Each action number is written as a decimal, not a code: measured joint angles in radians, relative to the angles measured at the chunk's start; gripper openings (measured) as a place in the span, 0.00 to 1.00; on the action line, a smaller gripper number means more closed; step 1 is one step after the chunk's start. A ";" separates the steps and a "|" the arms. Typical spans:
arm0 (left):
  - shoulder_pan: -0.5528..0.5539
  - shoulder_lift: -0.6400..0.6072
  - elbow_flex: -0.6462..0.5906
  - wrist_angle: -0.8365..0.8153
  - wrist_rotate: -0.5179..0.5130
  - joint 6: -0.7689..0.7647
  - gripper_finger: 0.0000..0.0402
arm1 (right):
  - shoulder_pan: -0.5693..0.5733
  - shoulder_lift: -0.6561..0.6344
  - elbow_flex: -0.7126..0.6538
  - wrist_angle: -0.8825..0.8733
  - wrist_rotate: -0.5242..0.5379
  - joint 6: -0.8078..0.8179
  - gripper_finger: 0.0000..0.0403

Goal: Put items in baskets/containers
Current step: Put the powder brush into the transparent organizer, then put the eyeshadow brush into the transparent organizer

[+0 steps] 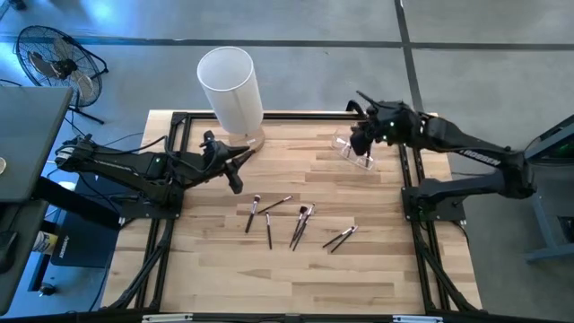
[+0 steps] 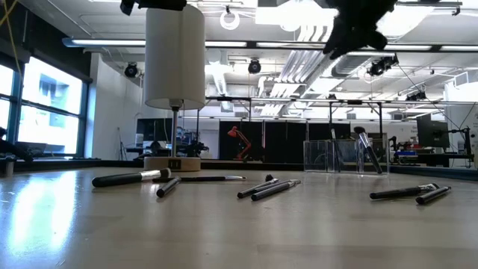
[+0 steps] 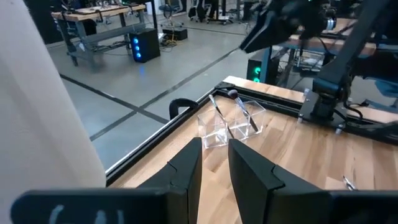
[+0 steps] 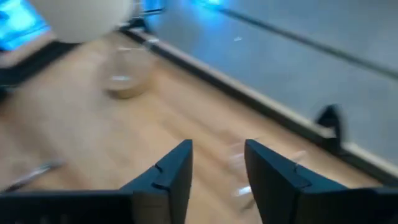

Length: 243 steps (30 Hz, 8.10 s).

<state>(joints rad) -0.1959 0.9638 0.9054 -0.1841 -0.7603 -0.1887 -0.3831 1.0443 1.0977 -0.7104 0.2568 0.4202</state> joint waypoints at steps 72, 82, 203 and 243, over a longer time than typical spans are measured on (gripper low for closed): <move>0.312 0.826 0.133 -0.491 0.830 -0.830 0.40 | 0.686 -0.032 -0.460 0.083 -0.065 0.576 0.00; 0.312 0.803 0.129 -0.511 0.808 -0.777 0.04 | 0.686 -0.032 -0.460 0.091 0.041 0.574 0.00; 0.329 0.102 0.129 -0.077 0.357 -0.054 0.47 | 0.035 -0.209 -0.715 0.548 0.439 0.078 0.09; 0.327 0.122 0.129 -0.204 0.503 -0.021 0.47 | 0.245 -0.054 -0.156 0.163 -0.006 -0.013 0.06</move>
<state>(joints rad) 0.1307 1.0855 1.0340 -0.3881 -0.2574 -0.2101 -0.1377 0.9908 0.9417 -0.5474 0.2505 0.4077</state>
